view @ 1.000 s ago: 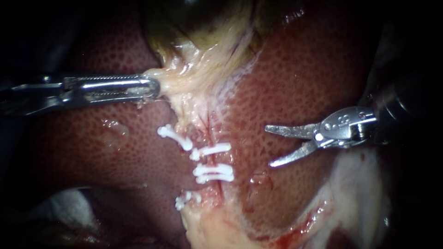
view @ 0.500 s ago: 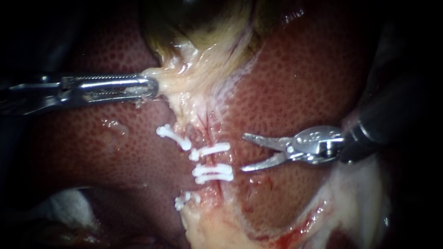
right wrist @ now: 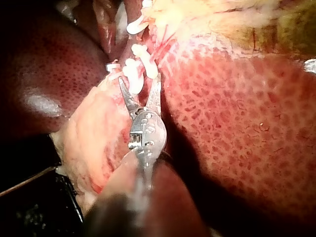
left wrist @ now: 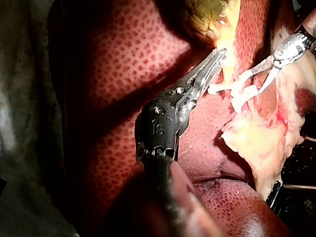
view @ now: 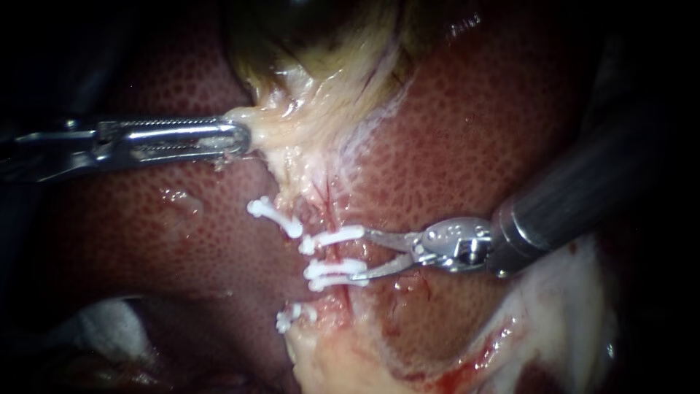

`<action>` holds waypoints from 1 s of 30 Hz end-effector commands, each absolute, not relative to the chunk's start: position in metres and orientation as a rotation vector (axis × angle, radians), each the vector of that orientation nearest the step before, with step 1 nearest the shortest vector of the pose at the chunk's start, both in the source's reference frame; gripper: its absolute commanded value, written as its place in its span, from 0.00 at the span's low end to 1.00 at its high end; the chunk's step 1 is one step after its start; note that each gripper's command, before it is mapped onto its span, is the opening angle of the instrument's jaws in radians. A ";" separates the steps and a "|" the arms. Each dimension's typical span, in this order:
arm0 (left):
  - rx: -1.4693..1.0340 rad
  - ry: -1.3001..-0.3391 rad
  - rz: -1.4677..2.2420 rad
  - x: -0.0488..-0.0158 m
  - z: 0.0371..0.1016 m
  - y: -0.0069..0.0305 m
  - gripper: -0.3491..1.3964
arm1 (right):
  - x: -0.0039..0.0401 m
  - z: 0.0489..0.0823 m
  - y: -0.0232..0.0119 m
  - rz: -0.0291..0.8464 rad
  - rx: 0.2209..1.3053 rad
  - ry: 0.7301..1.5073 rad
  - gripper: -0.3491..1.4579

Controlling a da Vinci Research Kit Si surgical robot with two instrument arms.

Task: Go to the cutting position right tube

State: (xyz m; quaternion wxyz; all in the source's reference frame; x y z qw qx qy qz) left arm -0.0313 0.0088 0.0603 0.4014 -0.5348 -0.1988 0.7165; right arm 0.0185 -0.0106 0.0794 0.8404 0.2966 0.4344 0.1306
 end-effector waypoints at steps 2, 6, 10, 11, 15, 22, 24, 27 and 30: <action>-1.352 -0.503 1.811 -0.0313 0.0604 0.0088 0.00 | 0.0190 0.0796 -0.0108 0.274 0.635 0.918 0.98; -1.352 -0.503 1.811 -0.0313 0.0605 0.0088 0.00 | 0.0199 0.0800 -0.0110 0.273 0.651 0.918 0.98; -1.352 -0.503 1.812 -0.0313 0.0606 0.0089 0.00 | 0.0206 0.0804 -0.0110 0.269 0.659 0.916 0.98; -1.352 -0.503 1.812 -0.0313 0.0606 0.0089 0.00 | 0.0208 0.0805 -0.0110 0.268 0.661 0.917 0.98; -1.352 -0.503 1.812 -0.0314 0.0607 0.0089 0.00 | 0.0214 0.0809 -0.0112 0.266 0.678 0.920 0.98; -1.351 -0.500 1.811 -0.0311 0.0612 0.0092 0.00 | 0.0217 0.0807 -0.0114 0.269 0.745 0.953 0.97; -1.350 -0.497 1.811 -0.0310 0.0615 0.0093 0.00 | 0.0217 0.0805 -0.0114 0.264 0.765 0.959 0.96; -1.350 -0.497 1.811 -0.0309 0.0619 0.0095 0.00 | 0.0217 0.0804 -0.0114 0.251 0.811 0.964 0.92; -1.348 -0.494 1.811 -0.0307 0.0622 0.0097 0.00 | 0.0218 0.0804 -0.0114 0.240 0.846 0.986 0.89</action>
